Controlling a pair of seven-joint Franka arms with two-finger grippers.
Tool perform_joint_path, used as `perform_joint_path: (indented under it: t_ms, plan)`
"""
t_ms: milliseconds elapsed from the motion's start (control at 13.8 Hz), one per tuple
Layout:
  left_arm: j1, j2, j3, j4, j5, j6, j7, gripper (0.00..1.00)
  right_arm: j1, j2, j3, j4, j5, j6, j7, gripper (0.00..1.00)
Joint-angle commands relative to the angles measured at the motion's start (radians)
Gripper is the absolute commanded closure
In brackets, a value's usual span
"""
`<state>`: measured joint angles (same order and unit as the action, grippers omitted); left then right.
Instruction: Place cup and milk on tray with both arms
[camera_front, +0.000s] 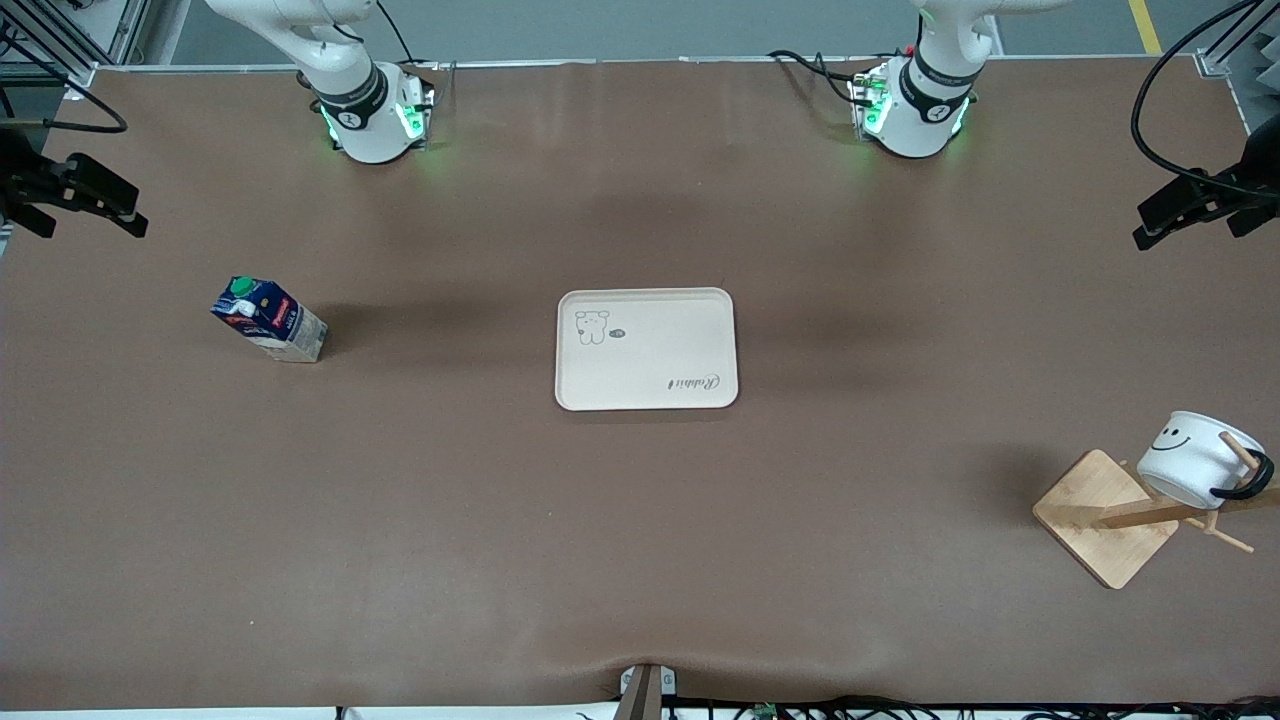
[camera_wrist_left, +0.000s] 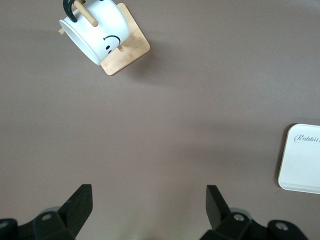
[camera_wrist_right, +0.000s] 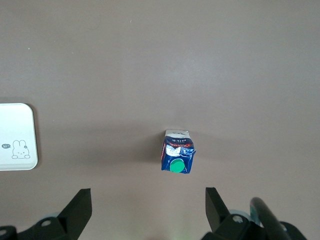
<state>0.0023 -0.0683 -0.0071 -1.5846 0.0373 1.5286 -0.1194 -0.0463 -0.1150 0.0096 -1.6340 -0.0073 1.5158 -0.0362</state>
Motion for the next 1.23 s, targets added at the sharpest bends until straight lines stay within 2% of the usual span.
perform_joint_path:
  t_ms: [0, 361, 651, 1157]
  plan:
    - [0.005, 0.010, -0.004, 0.021, -0.010, -0.021, 0.014, 0.00, -0.009, 0.012, 0.004, 0.026, -0.010, -0.014, -0.013, 0.00]
    - [0.019, 0.035, 0.010, 0.055, -0.011, -0.018, 0.014, 0.00, -0.009, 0.012, 0.004, 0.026, -0.010, -0.014, -0.013, 0.00]
    - [0.105, 0.036, 0.016, 0.040, -0.025, 0.047, 0.014, 0.00, -0.009, 0.012, 0.004, 0.026, -0.010, -0.014, -0.013, 0.00]
    - [0.171, 0.031, 0.016, -0.087, -0.102, 0.266, 0.014, 0.00, -0.009, 0.012, 0.004, 0.026, -0.010, -0.014, -0.013, 0.00]
